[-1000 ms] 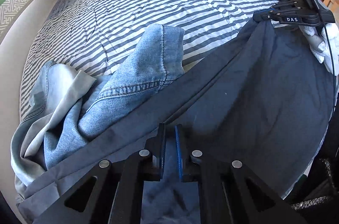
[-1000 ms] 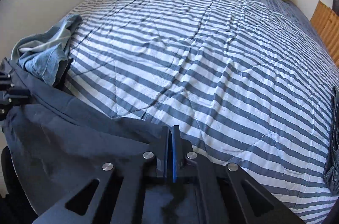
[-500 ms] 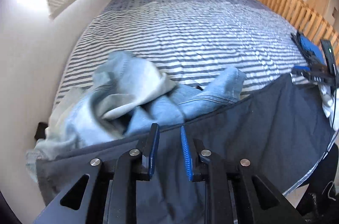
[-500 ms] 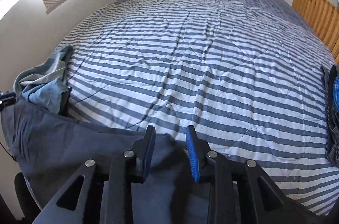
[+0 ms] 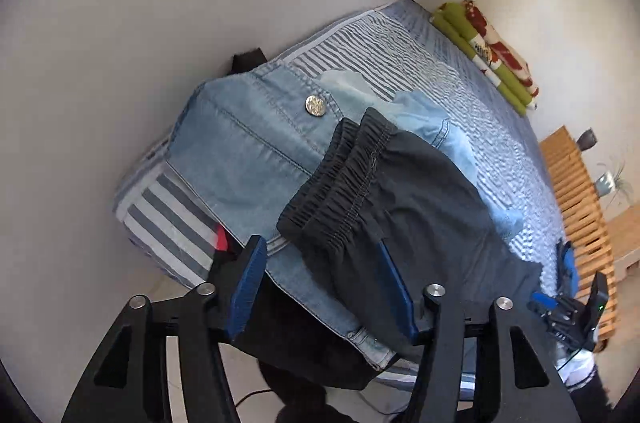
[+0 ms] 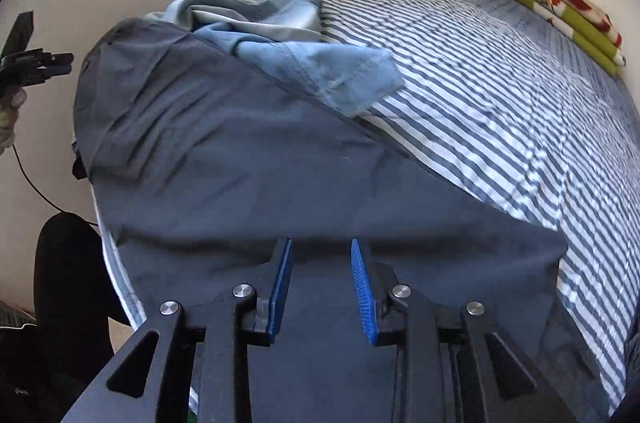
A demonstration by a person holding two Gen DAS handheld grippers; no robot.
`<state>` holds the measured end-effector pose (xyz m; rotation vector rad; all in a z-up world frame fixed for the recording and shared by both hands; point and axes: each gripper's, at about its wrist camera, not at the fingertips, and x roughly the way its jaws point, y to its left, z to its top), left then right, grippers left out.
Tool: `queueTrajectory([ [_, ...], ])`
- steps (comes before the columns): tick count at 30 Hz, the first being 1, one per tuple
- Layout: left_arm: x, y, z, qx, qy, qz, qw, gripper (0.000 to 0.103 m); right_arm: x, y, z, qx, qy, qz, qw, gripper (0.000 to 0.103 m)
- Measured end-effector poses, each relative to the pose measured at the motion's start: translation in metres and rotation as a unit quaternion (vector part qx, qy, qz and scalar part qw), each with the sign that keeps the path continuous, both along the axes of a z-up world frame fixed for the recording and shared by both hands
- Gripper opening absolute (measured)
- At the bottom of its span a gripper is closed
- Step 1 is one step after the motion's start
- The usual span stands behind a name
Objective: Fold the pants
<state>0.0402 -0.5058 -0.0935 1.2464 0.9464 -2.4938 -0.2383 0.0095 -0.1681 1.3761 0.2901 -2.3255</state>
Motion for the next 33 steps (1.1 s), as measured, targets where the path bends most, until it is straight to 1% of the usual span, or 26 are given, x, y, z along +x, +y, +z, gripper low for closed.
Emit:
queueTrajectory([
  [2, 0.001, -0.005, -0.016, 0.038, 0.021, -0.009, 0.9990, 0.073, 0.001, -0.023, 0.011, -0.004, 0.005, 0.012, 1.000, 0.027],
  [6, -0.007, -0.012, -0.044, 0.068, 0.029, -0.010, 0.9972, 0.074, 0.002, -0.067, 0.029, -0.021, 0.013, 0.028, 0.999, 0.027],
  [10, -0.009, -0.017, -0.067, 0.105, 0.064, 0.000, 0.9924, 0.075, 0.004, -0.115, 0.039, -0.019, 0.019, 0.064, 0.998, 0.027],
  [13, -0.015, -0.019, -0.082, 0.129, 0.091, 0.006, 0.9875, 0.074, 0.005, -0.147, 0.040, -0.015, 0.020, 0.090, 0.996, 0.027],
  [14, -0.017, -0.017, -0.083, 0.128, 0.099, 0.006, 0.9868, 0.070, 0.005, -0.156, 0.039, -0.013, 0.020, 0.096, 0.995, 0.027],
  [15, -0.022, -0.014, -0.086, 0.123, 0.103, 0.006, 0.9869, 0.055, 0.006, -0.164, 0.038, -0.013, 0.020, 0.100, 0.995, 0.027],
  [16, -0.025, -0.011, -0.086, 0.115, 0.103, 0.008, 0.9880, 0.047, 0.006, -0.169, 0.037, -0.012, 0.019, 0.103, 0.994, 0.027],
  [17, -0.027, -0.008, -0.086, 0.112, 0.105, 0.007, 0.9882, 0.032, 0.006, -0.174, 0.036, -0.012, 0.018, 0.105, 0.994, 0.027],
  [18, -0.029, -0.005, -0.085, 0.108, 0.106, 0.007, 0.9885, 0.029, 0.006, -0.177, 0.035, -0.013, 0.016, 0.106, 0.994, 0.027],
  [20, -0.028, 0.007, -0.074, 0.062, 0.110, 0.009, 0.9919, 0.025, 0.006, -0.182, 0.034, -0.011, 0.014, 0.105, 0.994, 0.027],
  [22, -0.025, 0.022, -0.059, 0.011, 0.111, 0.005, 0.9938, 0.024, 0.006, -0.184, 0.034, -0.013, 0.015, 0.102, 0.995, 0.027],
  [23, -0.024, 0.034, -0.050, -0.019, 0.114, -0.001, 0.9933, 0.023, 0.007, -0.183, 0.035, -0.016, 0.015, 0.100, 0.995, 0.027],
  [25, -0.021, 0.049, -0.032, -0.062, 0.116, -0.013, 0.9912, 0.023, 0.006, -0.180, 0.035, -0.021, 0.014, 0.095, 0.995, 0.027],
  [27, -0.021, 0.066, -0.018, -0.093, 0.123, -0.024, 0.9878, 0.023, 0.005, -0.177, 0.034, -0.021, 0.014, 0.089, 0.996, 0.027],
  [31, -0.028, 0.092, 0.010, -0.104, 0.141, -0.057, 0.9828, 0.023, 0.005, -0.156, 0.035, -0.036, 0.008, 0.061, 0.997, 0.027],
  [33, -0.034, 0.111, 0.025, -0.113, 0.144, -0.076, 0.9802, 0.022, 0.008, -0.137, 0.036, -0.048, 0.008, 0.038, 0.998, 0.027],
])
